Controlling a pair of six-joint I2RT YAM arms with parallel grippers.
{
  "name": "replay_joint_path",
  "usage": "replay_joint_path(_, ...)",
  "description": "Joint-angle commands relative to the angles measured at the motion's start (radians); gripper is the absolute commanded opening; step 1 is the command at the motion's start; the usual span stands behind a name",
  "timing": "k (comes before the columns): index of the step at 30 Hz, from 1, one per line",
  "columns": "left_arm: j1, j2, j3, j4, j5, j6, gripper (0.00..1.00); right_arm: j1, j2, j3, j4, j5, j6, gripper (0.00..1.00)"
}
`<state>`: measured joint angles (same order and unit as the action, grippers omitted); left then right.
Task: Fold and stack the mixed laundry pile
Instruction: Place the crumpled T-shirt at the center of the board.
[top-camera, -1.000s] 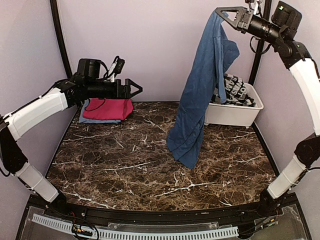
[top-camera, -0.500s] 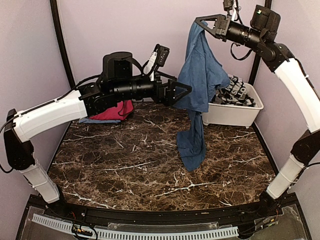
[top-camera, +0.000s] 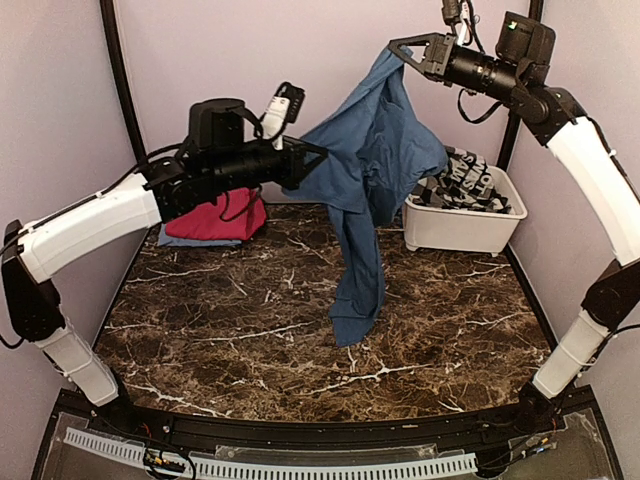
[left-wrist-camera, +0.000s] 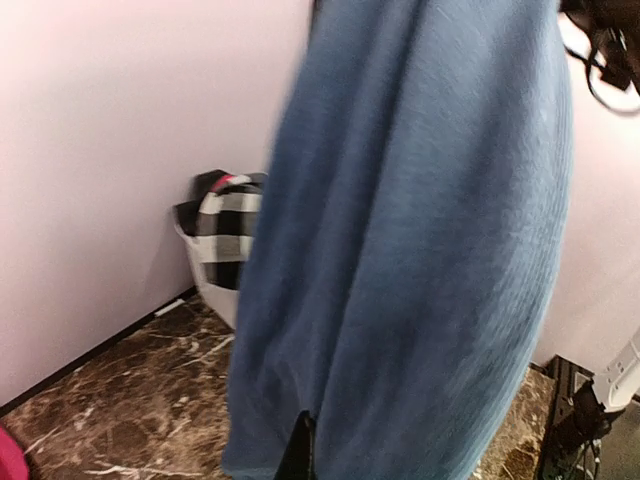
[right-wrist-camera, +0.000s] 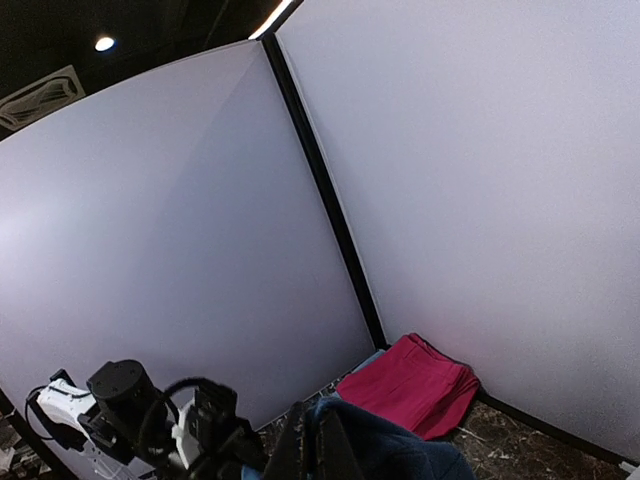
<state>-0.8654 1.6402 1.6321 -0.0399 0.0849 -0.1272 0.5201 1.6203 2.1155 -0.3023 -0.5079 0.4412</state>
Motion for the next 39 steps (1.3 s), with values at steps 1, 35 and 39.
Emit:
replay_joint_path(1, 0.163, -0.25, 0.006, 0.018, -0.094, -0.045, 0.0, 0.006, -0.025, -0.022, 0.046, 0.056, -0.031, 0.0)
replay_joint_path(35, 0.103, 0.236, 0.169, -0.441, 0.516, -0.059, 0.0, -0.156, -0.546, -1.148, -0.259, 0.34, -0.097, 0.22)
replay_joint_path(39, 0.013, 0.41, 0.334, -0.503, 0.526, -0.035, 0.06, -0.155, -0.643, -1.19, -0.235, 0.328, -0.129, 0.63)
